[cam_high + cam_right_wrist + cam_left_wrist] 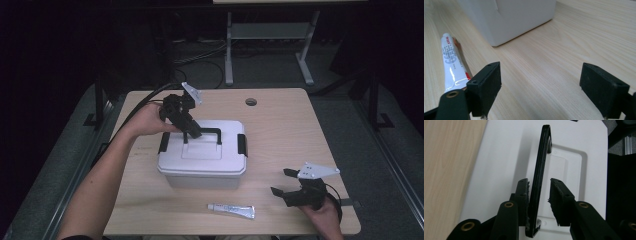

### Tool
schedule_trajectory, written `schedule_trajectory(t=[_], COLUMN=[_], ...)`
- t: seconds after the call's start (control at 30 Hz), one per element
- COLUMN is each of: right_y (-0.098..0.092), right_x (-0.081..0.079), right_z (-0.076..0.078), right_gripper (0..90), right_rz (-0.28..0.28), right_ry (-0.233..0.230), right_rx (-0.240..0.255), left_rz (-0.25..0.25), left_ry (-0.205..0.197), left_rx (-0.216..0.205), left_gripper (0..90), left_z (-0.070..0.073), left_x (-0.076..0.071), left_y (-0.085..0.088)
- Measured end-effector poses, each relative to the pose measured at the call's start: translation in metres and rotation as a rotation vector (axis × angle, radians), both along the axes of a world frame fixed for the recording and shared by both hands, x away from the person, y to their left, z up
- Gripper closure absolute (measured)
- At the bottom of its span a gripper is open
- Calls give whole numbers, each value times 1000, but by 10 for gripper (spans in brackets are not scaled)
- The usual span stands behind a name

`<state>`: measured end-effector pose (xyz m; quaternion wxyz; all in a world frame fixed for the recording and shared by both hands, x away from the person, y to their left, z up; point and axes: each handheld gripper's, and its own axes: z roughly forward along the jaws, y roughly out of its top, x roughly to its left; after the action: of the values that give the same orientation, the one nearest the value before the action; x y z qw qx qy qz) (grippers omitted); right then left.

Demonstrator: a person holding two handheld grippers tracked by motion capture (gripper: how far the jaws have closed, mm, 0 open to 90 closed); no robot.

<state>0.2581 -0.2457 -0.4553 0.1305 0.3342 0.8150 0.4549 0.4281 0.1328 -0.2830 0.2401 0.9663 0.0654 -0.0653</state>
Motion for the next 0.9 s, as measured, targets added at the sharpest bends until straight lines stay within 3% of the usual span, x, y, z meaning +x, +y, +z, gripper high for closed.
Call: schedule_trajectory(t=[0.47,0.9], right_y=[1,2], right_x=[0,0], right_z=[0,-1], right_gripper=[171,171], right_rz=[9,13], right_ry=[1,6], right_rx=[-3,-11], left_rz=[-17,-21], left_ry=[0,0], left_rx=[31,32], left_gripper=[748,783], left_z=[2,2], left_x=[1,1], left_y=[-6,-6])
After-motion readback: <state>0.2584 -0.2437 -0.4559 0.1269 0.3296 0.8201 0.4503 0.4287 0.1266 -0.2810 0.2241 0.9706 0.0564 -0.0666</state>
